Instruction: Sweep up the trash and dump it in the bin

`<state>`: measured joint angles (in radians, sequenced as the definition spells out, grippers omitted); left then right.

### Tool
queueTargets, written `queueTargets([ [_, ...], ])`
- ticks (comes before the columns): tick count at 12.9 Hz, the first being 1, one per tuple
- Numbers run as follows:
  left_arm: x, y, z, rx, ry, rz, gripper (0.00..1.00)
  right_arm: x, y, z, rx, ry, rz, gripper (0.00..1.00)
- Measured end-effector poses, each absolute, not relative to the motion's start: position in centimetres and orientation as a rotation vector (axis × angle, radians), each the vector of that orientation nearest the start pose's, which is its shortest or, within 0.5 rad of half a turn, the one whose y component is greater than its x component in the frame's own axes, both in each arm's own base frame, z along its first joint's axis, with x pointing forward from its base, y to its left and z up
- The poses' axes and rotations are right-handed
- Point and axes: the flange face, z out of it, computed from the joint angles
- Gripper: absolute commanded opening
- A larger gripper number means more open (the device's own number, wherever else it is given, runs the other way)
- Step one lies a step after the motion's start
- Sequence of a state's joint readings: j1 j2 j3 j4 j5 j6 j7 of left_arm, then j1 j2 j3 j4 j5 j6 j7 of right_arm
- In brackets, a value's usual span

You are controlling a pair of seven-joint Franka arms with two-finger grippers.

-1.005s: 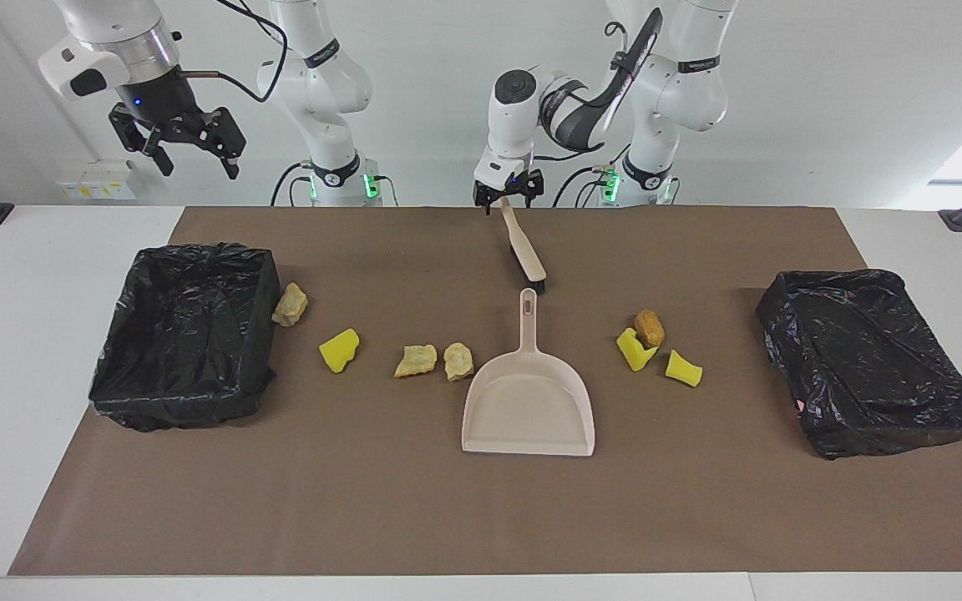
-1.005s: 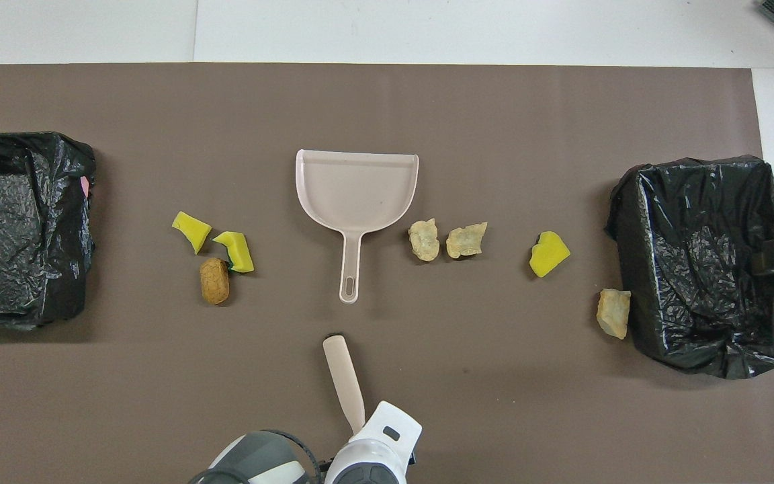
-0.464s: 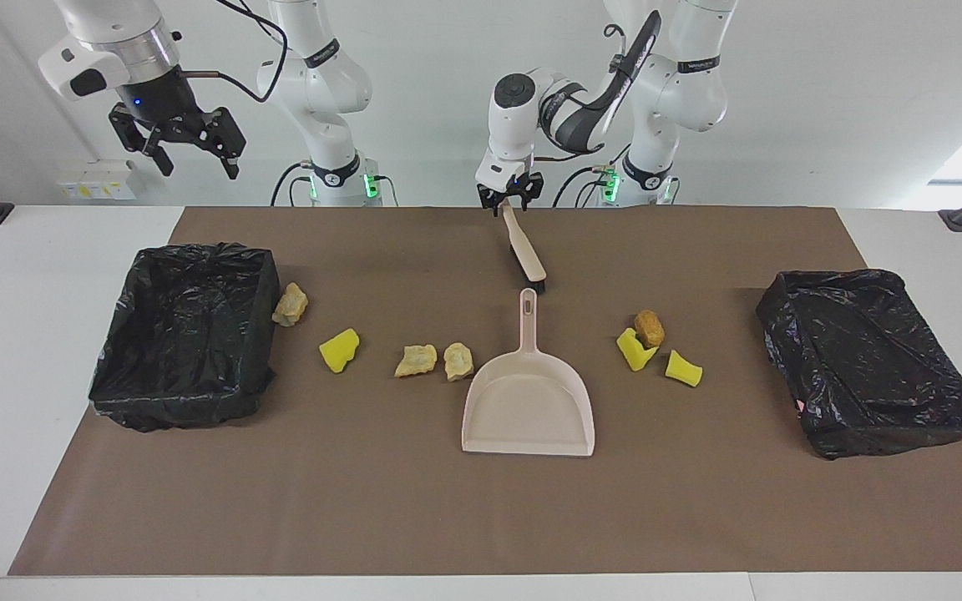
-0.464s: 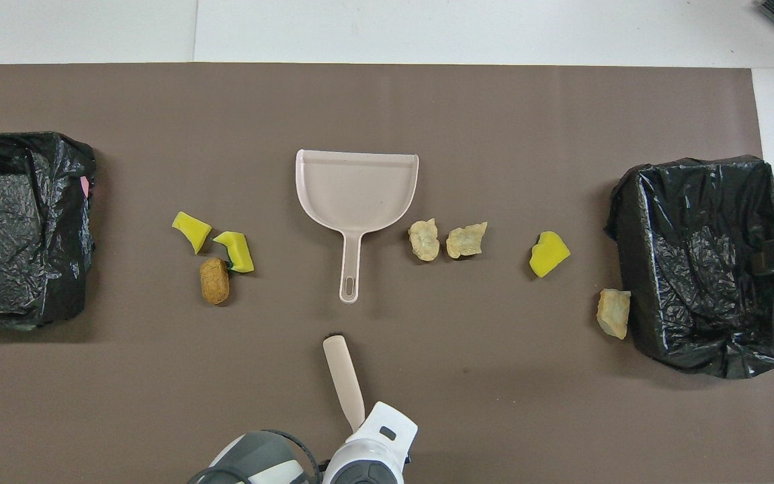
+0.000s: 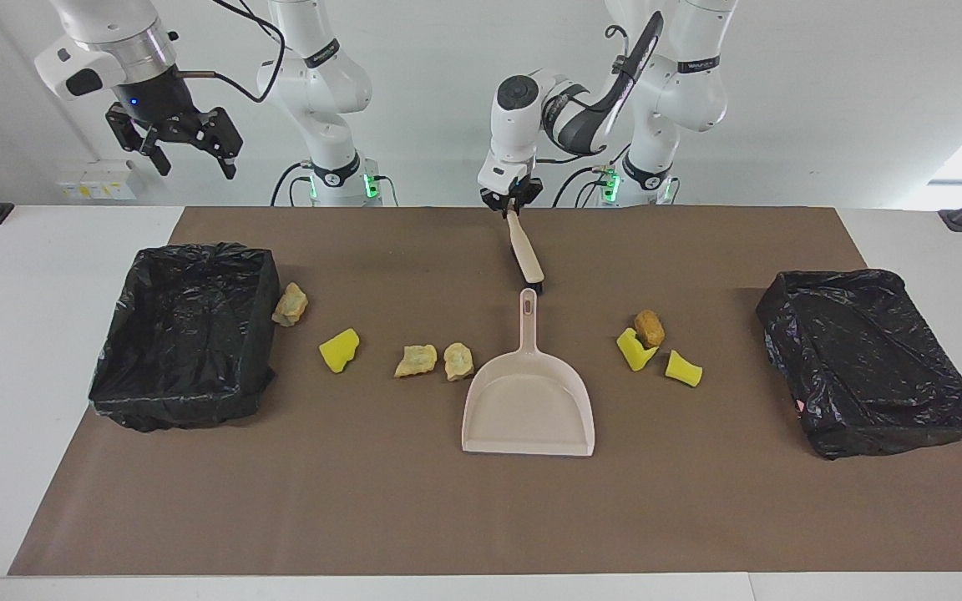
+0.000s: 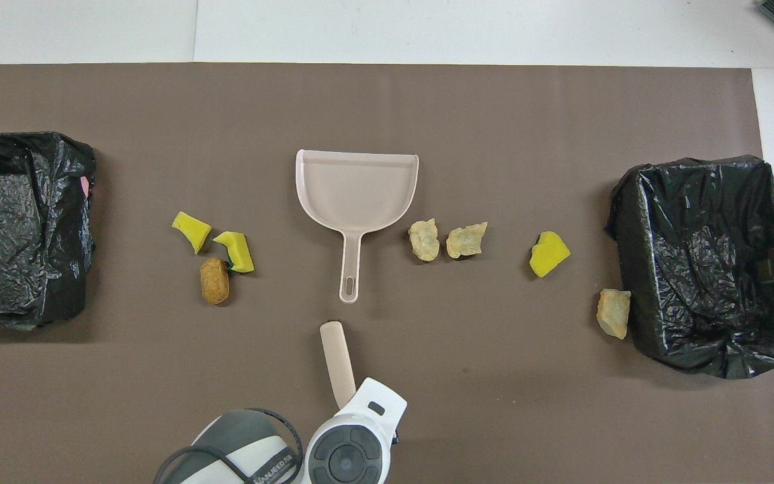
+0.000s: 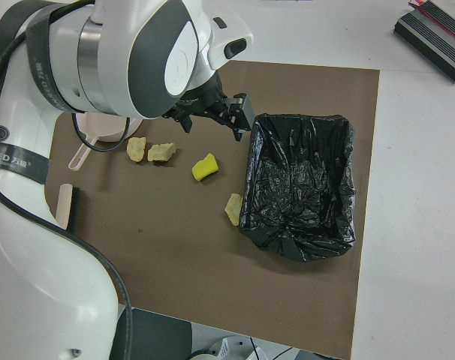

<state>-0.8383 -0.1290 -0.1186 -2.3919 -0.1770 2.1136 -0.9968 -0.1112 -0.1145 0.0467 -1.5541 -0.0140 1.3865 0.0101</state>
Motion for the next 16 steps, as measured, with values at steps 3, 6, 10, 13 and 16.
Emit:
queueTargets([
  [3,29.4,-35.6,39.3,-3.052,-0.177,0.362,0.0,50.8,-2.2,66.5,-3.14,0.144,0.022,1.0],
  [6,33.6,-29.2,44.6,-3.078,-0.12,0.408,0.0,53.2,2.2,63.3,-3.124,0.161,-0.032,1.0],
  [10,40.3,-17.7,47.2,-3.054,0.035,0.302,0.0,56.4,10.8,58.2,-3.105,0.181,-0.075,1.0],
  [13,45.5,-8.9,46.4,-3.055,0.235,0.144,0.0,57.5,19.0,53.6,-3.082,0.222,-0.099,1.0],
  [16,49.2,-3.2,44.7,-2.935,0.473,0.087,0.0,57.0,27.7,49.1,-3.079,0.235,-0.151,1.0],
])
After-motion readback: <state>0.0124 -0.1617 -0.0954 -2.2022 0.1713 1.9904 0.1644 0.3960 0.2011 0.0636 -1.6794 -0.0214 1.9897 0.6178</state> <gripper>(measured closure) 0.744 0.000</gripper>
